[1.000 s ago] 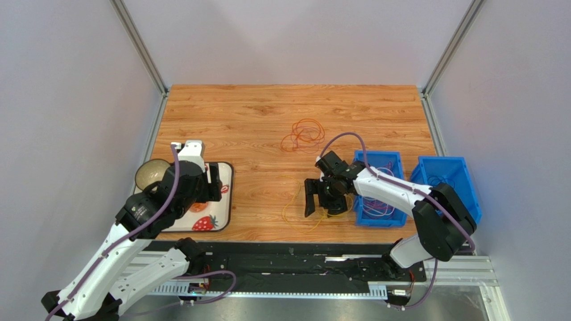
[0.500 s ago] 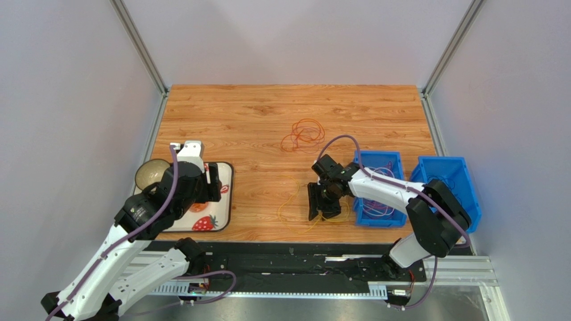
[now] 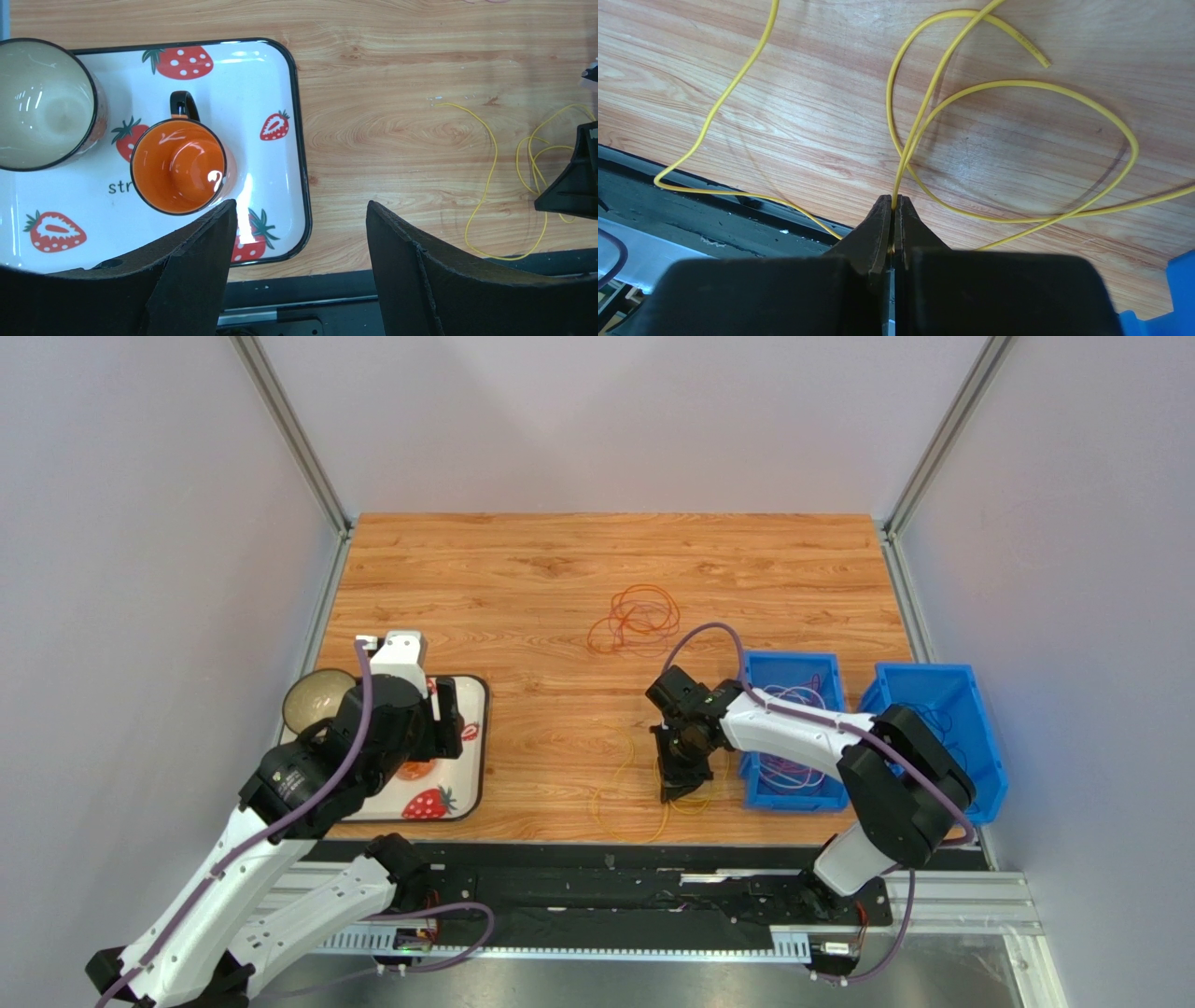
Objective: Untangle the cables
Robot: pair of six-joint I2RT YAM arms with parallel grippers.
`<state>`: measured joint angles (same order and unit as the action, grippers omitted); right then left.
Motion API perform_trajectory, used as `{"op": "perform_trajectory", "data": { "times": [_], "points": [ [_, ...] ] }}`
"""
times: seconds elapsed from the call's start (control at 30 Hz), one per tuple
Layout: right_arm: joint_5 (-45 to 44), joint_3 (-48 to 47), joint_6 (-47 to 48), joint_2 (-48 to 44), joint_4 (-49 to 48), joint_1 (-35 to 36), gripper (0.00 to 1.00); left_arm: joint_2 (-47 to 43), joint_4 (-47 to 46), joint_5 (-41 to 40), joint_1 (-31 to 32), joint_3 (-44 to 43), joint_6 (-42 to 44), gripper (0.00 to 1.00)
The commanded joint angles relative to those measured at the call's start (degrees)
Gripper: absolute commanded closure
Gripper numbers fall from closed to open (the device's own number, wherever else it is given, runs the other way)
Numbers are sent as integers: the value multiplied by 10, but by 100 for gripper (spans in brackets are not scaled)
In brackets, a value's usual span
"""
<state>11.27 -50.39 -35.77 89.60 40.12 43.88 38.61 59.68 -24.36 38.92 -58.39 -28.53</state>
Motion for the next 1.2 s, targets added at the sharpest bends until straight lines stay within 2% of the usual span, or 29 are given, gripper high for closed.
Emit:
{"op": "perform_trajectory", "data": {
  "times": [0.0, 0.23, 0.77, 1.17],
  "points": [
    [-22, -26, 3, -6, 13, 4, 100, -6, -18, -3, -1, 3, 13, 24],
    [-90, -124, 28, -25, 89, 4, 100, -9, -18, -4, -1, 3, 12, 24],
    [-215, -365, 87, -88, 191, 3, 100, -10, -19, -9, -1, 6, 11, 25],
    [-349, -466, 133, -171, 221, 2, 100, -8, -20, -10, -1, 6, 10, 25]
  ]
}}
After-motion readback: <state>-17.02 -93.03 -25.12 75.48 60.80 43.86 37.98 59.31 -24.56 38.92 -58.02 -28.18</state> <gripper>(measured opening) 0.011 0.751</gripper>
